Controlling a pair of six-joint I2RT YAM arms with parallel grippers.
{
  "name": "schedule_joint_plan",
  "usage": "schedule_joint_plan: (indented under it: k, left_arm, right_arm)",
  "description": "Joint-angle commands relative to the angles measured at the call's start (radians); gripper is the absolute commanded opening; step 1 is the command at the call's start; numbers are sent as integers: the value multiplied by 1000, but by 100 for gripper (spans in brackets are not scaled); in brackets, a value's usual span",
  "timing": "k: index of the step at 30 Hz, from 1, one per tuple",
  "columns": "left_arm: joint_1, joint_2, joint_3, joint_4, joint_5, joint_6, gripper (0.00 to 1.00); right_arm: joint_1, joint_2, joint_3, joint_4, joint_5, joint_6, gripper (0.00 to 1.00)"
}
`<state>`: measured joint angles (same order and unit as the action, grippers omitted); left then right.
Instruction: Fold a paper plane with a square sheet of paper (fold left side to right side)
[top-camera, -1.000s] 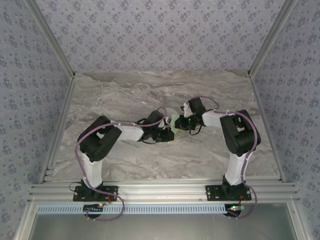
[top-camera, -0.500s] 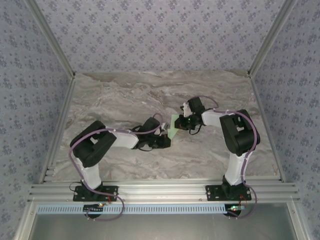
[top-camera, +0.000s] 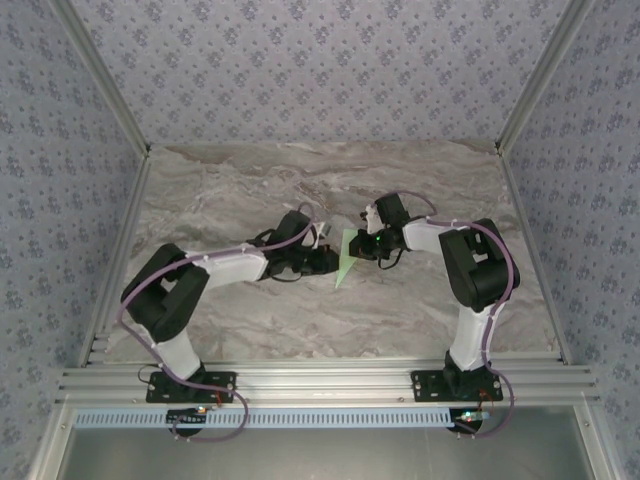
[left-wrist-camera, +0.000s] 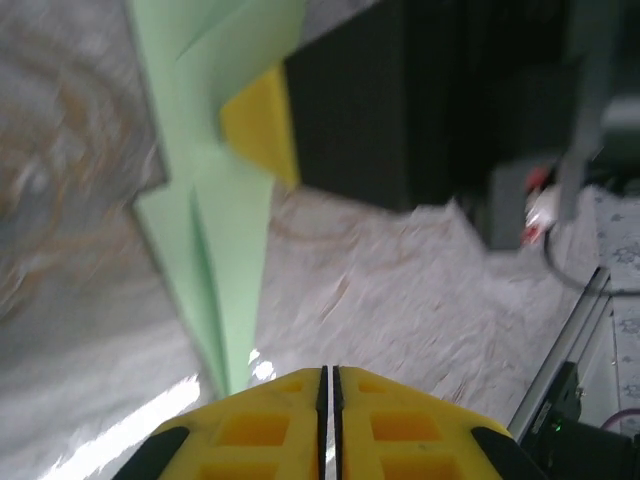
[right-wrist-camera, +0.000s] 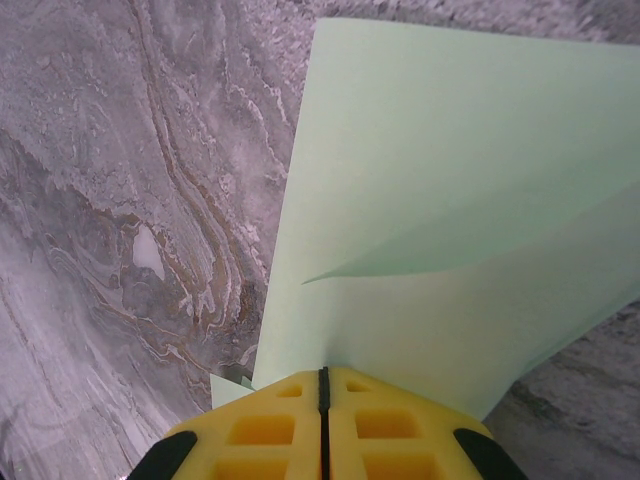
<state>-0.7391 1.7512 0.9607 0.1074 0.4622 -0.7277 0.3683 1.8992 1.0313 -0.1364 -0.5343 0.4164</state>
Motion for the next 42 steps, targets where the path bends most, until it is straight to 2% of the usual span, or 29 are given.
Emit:
schedule_joint_plan:
  k: [1, 6, 13, 19, 26, 33, 42]
  left_arm:
    - [-3, 93, 72, -41, 43, 46, 12]
    - [-3, 191, 119, -31, 41, 42, 12]
    - [-13, 229, 109, -34, 15, 39, 12]
    - [-51, 225, 99, -123, -89, 45, 11]
    - [-88, 226, 126, -232, -198, 61, 11]
    - [-106, 234, 171, -310, -254, 76, 11]
    - [-109, 248, 178, -351, -282, 75, 10]
  right_arm:
    - [11, 52, -9, -75, 74, -20, 9]
    - [13, 50, -9, -65, 49, -9, 8]
    - [12, 43, -11, -50, 21, 1, 3]
    - [-2, -62, -61, 41, -11, 50, 3]
    - [-20, -186, -119, 34, -7, 44, 3]
    - [6, -130, -129, 107, -46, 89, 3]
    - [13, -41, -58, 55, 12, 46, 2]
